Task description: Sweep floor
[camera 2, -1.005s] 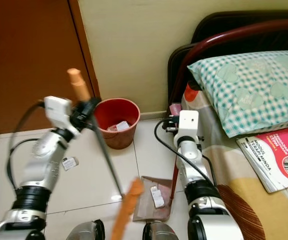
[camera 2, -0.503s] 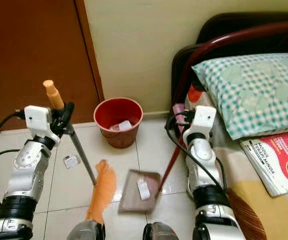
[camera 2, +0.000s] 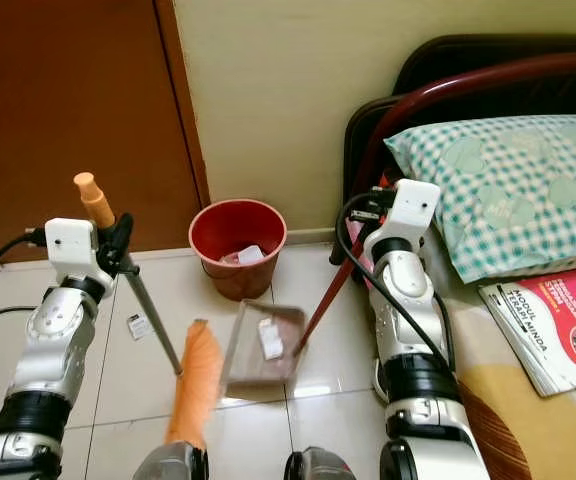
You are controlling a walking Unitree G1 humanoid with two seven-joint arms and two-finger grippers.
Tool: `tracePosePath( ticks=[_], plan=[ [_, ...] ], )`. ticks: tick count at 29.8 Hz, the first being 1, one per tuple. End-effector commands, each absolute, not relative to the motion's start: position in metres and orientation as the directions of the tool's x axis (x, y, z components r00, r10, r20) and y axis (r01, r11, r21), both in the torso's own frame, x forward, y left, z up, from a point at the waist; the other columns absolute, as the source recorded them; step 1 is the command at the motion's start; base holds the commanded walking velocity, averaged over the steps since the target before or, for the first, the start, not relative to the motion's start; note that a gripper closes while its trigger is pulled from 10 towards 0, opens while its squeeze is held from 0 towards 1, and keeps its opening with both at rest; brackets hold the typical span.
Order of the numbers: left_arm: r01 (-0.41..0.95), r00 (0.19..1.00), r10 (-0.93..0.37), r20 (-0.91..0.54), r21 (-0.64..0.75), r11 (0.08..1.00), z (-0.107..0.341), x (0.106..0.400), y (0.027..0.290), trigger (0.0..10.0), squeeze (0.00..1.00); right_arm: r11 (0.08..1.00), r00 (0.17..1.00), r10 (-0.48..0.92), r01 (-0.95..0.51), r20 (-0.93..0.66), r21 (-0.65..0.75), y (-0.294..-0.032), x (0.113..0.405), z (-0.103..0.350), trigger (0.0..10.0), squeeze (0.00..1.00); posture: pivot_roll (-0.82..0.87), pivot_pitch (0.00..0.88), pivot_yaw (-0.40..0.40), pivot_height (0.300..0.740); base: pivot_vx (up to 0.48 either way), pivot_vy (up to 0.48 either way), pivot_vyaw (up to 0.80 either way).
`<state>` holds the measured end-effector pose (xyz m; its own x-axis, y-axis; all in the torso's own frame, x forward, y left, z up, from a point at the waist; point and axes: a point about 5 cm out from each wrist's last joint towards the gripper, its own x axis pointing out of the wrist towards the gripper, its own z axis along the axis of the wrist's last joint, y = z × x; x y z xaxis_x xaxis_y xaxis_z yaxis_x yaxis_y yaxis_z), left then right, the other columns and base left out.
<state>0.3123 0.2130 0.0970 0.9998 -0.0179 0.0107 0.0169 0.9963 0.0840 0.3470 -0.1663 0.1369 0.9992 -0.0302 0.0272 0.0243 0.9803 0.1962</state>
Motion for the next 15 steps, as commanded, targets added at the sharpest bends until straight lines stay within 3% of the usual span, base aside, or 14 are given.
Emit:
tracePosePath(
  ticks=[1,8,15],
  plan=[
    [-0.054,0.997,0.06,-0.037,0.162,0.985,0.09,0.305,0.229,10.0,0.0,0.967,0.998,0.015,-0.031,0.061,0.253,-0.162,0.349,0.153,10.0,0.0,0.01,0.0,-0.026,0.74,0.0,0.0,0.0],
    [-0.163,0.986,0.156,0.053,0.182,0.97,0.114,0.301,0.244,10.0,0.0,0.923,0.962,0.194,-0.246,0.195,0.296,-0.135,0.357,0.203,10.0,0.0,0.03,0.01,-0.024,0.74,0.0,0.0,0.0],
    [-0.146,0.987,0.133,0.095,0.147,0.978,0.126,0.292,0.236,10.0,0.0,0.904,0.931,0.203,-0.297,0.303,0.307,-0.128,0.364,0.247,10.0,0.0,0.05,0.029,-0.019,0.74,0.0,0.0,0.0]
  ],
)
